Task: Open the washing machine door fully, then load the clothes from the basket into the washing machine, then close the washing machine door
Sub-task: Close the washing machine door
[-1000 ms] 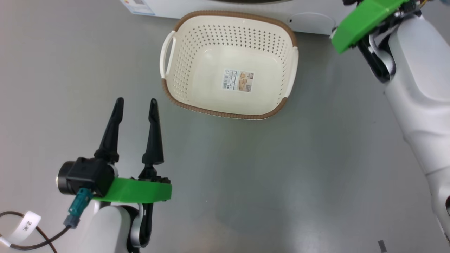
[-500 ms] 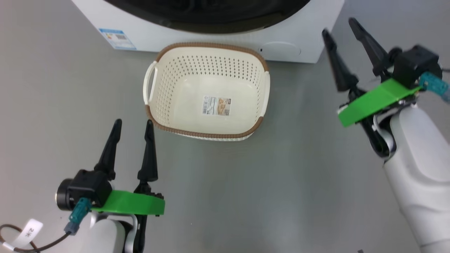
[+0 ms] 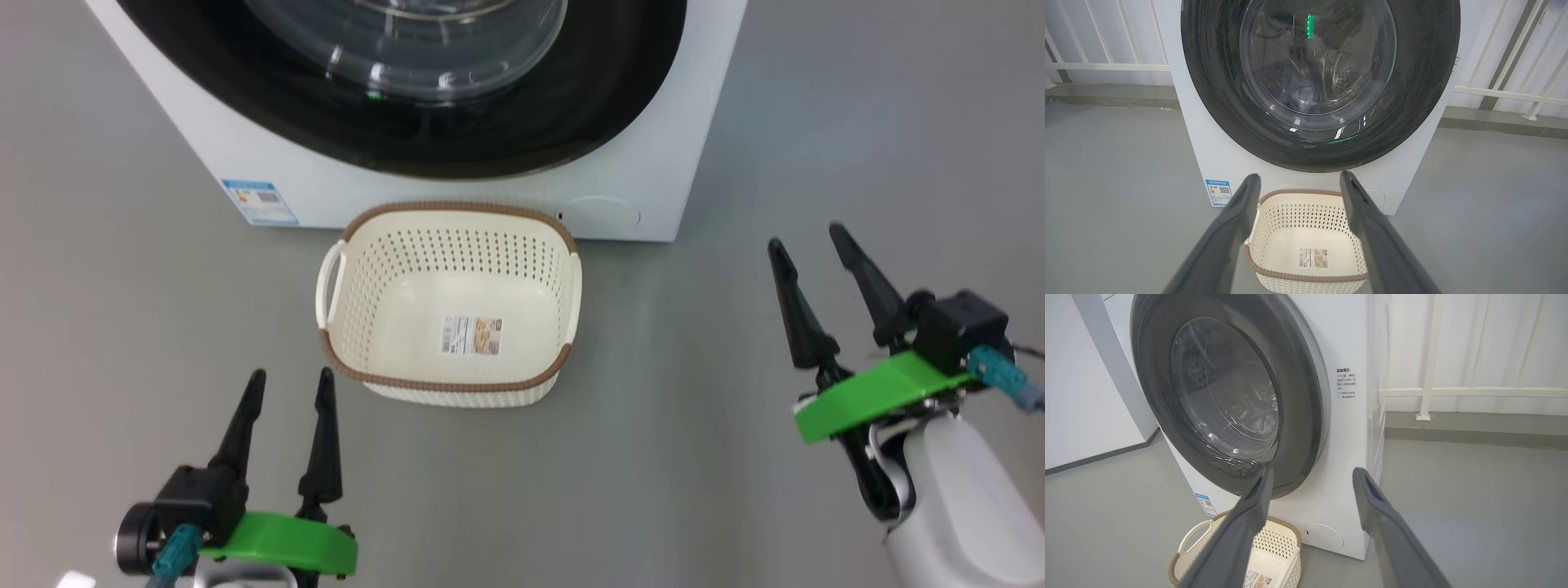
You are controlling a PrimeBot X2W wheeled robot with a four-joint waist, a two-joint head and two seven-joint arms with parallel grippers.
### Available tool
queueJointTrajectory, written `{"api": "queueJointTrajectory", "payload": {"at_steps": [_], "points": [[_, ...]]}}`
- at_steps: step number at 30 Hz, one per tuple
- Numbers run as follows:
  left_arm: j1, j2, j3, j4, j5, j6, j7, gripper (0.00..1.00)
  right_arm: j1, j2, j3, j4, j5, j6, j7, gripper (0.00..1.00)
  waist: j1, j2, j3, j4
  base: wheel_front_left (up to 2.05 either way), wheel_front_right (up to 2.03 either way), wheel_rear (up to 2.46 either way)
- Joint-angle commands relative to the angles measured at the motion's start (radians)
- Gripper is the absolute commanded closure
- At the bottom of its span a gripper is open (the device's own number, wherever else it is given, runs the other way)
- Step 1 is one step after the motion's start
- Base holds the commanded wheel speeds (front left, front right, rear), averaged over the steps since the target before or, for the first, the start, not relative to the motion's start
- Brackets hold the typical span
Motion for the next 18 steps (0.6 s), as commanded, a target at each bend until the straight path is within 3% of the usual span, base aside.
{"api": "queueJointTrajectory", "payload": {"at_steps": [1,18], "points": [[0.009,0.026,0.037,-0.016,-0.004,0.0,0.0,0.0,0.039,0.017,0.005,-0.034,-0.012,0.0,-0.005,0.0,0.0,0.0,-0.069,-0.035,0.0,0.0,0.0],[0.129,0.066,0.058,-0.082,-0.025,0.033,0.048,0.0,0.332,0.094,-0.124,-0.188,-0.084,0.0,0.047,0.0,0.0,0.0,-0.184,-0.094,0.0,0.0,0.0]]}}
